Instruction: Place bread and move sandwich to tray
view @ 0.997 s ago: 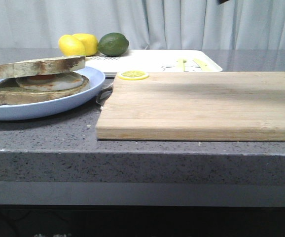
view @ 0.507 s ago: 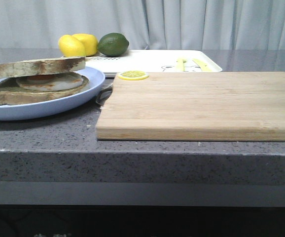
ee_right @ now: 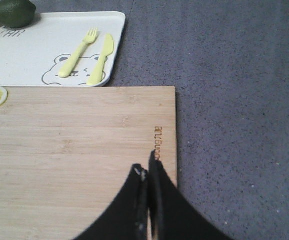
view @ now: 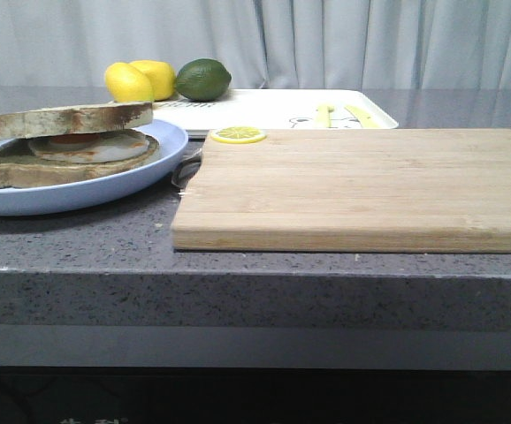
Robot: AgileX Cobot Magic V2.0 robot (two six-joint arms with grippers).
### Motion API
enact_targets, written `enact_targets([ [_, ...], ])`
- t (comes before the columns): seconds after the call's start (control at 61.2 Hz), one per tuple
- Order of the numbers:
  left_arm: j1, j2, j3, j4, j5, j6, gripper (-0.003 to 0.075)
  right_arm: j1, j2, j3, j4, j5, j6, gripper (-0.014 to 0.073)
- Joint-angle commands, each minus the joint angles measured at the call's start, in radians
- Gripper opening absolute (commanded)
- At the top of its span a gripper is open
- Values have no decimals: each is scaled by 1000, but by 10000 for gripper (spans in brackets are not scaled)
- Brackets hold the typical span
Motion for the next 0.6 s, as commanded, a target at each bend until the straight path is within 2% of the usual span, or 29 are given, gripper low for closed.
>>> enact_targets([
  [0.0,1,6,-30,-9,-76,-3,438,-3,-79,52,2,-116,-1,-60],
  [0.196,1,84,-53,-28,-55,-3,438,-3,-174,139,2,-175,-1,-60],
  [0.588,1,646,-451,-51,378,-3,438,-3,-175,142,2,-187,-1,-60],
])
